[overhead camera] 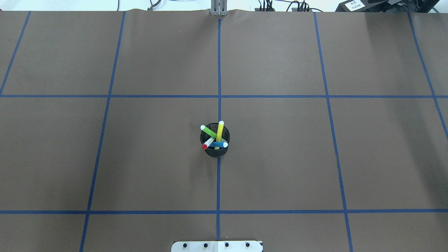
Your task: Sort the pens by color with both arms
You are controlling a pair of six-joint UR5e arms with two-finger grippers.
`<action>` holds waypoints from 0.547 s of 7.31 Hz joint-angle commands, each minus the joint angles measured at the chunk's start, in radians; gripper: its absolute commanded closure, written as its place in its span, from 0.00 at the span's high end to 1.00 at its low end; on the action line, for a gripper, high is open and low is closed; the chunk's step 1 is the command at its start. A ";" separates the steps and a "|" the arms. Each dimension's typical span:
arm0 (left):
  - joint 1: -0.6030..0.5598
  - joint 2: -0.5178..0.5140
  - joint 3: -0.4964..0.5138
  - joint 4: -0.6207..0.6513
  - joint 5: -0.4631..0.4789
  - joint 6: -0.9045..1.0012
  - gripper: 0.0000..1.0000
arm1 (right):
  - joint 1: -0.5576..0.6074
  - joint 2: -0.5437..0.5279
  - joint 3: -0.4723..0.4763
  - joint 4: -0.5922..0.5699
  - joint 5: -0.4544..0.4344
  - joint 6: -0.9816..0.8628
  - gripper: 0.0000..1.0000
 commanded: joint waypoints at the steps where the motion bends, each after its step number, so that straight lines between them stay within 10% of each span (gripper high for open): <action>1: 0.000 0.004 0.000 0.001 0.000 -0.004 0.99 | -0.051 -0.003 0.013 0.094 0.103 0.030 1.00; 4: 0.000 0.007 0.001 0.005 -0.002 -0.012 1.00 | -0.338 0.006 0.078 0.440 0.102 0.591 1.00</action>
